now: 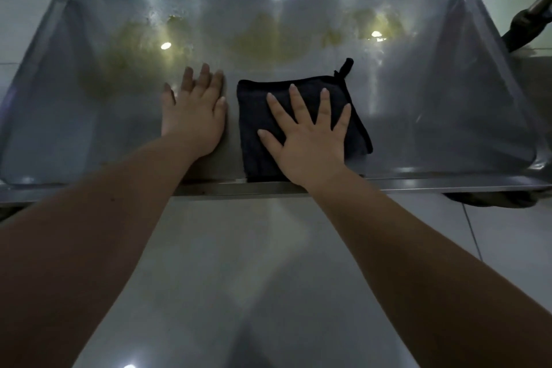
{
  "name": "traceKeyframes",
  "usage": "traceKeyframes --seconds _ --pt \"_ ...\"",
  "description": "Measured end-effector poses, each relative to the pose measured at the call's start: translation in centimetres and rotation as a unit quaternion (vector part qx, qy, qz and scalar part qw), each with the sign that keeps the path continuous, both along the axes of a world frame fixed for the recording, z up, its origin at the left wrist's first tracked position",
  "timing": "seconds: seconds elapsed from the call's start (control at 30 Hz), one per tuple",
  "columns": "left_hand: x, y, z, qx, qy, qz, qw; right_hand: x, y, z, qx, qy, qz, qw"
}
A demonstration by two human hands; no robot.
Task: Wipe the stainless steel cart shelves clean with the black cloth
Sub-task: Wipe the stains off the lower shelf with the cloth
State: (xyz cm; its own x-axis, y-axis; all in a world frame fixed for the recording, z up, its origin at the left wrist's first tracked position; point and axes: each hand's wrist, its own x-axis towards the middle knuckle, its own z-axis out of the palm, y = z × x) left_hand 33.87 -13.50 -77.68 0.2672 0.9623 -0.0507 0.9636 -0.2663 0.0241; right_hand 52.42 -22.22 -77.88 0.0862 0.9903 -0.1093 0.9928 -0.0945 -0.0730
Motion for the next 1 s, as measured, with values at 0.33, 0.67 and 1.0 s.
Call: traceKeyframes --seconds 0.33,0.67,1.0 --pt "-0.3 0.0 -0.3 -0.01 -0.01 -0.002 1.0 1.6 11.2 0.5 -0.019 0.03 -0.039 0.999" --pt "-0.3 0.0 -1.0 0.003 -0.009 0.0 1.0 0.1 2.5 0.2 -0.024 0.023 -0.024 0.999" --pt "-0.3 0.0 -1.0 0.006 -0.014 0.002 1.0 0.0 3.2 0.3 -0.04 0.021 -0.008 0.999"
